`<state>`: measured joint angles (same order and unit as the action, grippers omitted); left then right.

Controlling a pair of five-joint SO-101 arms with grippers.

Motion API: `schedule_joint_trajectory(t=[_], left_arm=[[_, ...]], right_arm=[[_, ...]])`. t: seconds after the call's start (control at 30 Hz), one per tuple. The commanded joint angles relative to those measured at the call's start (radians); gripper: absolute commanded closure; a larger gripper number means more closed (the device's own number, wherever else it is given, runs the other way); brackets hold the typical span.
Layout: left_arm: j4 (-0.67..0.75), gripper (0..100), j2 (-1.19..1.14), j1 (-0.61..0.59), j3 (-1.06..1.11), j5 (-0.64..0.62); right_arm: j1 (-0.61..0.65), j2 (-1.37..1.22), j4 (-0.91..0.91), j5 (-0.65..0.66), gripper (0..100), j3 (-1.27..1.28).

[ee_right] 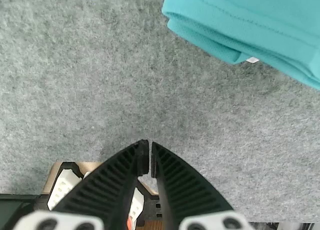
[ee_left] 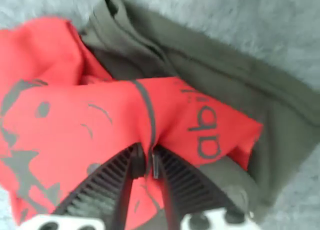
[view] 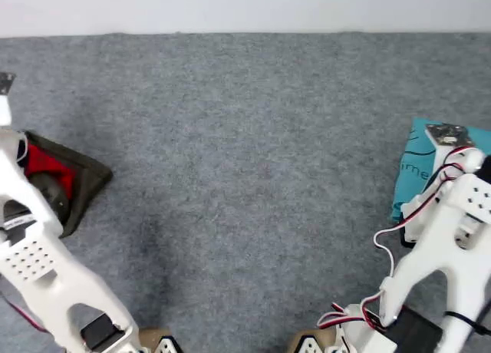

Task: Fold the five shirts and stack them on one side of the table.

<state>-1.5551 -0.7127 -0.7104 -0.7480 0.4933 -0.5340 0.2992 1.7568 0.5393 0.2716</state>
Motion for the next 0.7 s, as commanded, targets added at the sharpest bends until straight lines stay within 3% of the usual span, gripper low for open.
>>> schedule_joint_trajectory(t=[0.0, 0.27, 0.47, 0.67], left_arm=[[-0.077, 99, 0.107, 0.055, -0.176, -0.095], [-0.184, 99, 0.230, 0.213, -0.558, -0.336], [-0.195, 99, 0.321, 0.407, -0.746, -0.379], [-0.196, 99, 0.425, 0.666, -0.805, -0.379]], right_arm=[[0.005, 0.042, 0.039, -0.006, 98.8, -0.003], [0.005, 0.042, 0.039, -0.006, 98.8, -0.003], [0.005, 0.042, 0.039, -0.006, 98.8, -0.003], [0.005, 0.042, 0.039, -0.006, 98.8, -0.003]])
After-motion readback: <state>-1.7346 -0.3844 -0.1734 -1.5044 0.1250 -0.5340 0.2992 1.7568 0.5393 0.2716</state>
